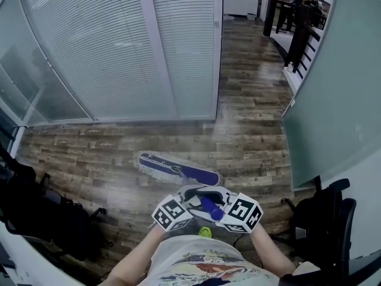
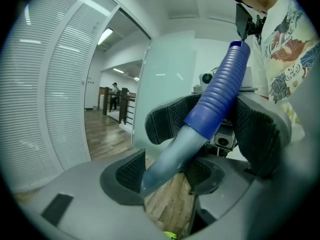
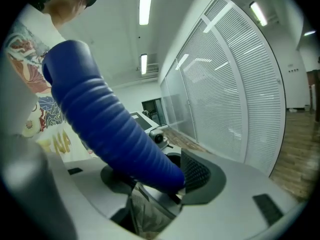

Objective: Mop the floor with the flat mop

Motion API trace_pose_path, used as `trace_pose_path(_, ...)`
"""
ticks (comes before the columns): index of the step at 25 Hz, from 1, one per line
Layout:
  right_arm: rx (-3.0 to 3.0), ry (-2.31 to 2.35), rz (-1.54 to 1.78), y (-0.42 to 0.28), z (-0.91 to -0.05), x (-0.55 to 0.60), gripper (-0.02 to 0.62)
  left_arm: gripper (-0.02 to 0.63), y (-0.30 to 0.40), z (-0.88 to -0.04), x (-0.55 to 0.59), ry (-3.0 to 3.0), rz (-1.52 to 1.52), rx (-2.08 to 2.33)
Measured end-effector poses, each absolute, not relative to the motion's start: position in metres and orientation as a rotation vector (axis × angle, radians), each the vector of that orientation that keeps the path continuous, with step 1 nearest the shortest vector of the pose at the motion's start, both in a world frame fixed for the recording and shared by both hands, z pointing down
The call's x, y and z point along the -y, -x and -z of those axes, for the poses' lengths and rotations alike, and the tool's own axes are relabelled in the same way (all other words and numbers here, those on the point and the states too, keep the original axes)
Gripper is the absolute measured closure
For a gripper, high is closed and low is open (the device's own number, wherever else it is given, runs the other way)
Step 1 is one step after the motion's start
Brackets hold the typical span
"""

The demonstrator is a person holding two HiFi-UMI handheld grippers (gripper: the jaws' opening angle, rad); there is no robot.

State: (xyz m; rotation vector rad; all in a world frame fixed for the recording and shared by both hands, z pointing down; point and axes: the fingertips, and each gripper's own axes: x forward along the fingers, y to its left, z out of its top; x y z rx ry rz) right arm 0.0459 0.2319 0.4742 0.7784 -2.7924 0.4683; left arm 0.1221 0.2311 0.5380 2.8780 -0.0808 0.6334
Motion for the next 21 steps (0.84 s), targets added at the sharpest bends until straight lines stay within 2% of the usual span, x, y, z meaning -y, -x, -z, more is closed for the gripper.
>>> trace_pose_path(21, 2.773, -0.623, -0.402, -0.027, -0.457, -0.193, 0.37, 0.394, -0.106, -0.516, -0.187, -2.896, -0.565, 0.168)
